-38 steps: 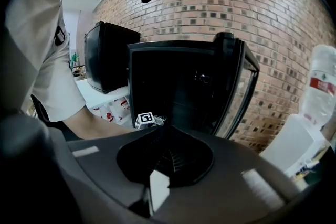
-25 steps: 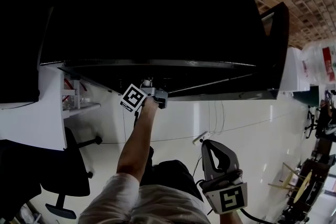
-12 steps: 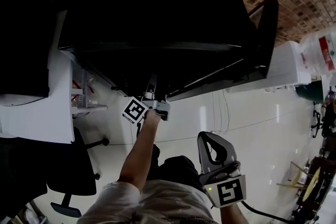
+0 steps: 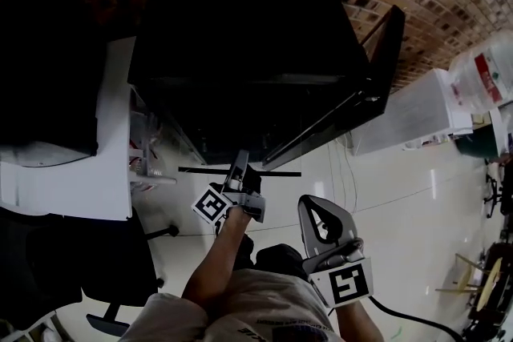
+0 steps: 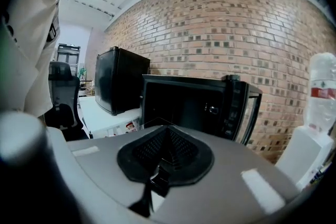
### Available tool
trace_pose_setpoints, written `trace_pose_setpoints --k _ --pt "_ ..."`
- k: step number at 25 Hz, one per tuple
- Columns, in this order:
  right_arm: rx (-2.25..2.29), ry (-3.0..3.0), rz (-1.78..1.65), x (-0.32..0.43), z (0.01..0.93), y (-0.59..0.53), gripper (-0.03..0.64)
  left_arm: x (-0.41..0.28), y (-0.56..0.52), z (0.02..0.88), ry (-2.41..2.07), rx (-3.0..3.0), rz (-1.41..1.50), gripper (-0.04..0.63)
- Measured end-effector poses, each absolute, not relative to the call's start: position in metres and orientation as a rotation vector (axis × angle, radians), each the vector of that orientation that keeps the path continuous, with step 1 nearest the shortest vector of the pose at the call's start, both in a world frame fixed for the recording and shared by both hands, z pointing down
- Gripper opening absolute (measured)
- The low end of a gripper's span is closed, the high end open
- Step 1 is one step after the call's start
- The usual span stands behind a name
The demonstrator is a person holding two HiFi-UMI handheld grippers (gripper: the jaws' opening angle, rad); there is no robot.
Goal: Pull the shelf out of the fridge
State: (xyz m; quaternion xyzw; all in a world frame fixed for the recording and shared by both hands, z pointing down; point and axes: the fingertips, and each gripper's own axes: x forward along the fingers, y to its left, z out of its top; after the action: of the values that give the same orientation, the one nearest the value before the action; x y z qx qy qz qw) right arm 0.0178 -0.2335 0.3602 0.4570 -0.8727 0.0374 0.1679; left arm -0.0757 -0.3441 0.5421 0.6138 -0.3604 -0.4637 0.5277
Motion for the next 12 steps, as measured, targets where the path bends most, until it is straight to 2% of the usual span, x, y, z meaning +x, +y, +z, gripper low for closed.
trace_pose_setpoints --k 12 --pt "1.305 -2.606 -0.006 0.002 0.327 -0.217 0.005 -0.082 -0.249 0.479 -0.797 1.510 -1.089 0.006"
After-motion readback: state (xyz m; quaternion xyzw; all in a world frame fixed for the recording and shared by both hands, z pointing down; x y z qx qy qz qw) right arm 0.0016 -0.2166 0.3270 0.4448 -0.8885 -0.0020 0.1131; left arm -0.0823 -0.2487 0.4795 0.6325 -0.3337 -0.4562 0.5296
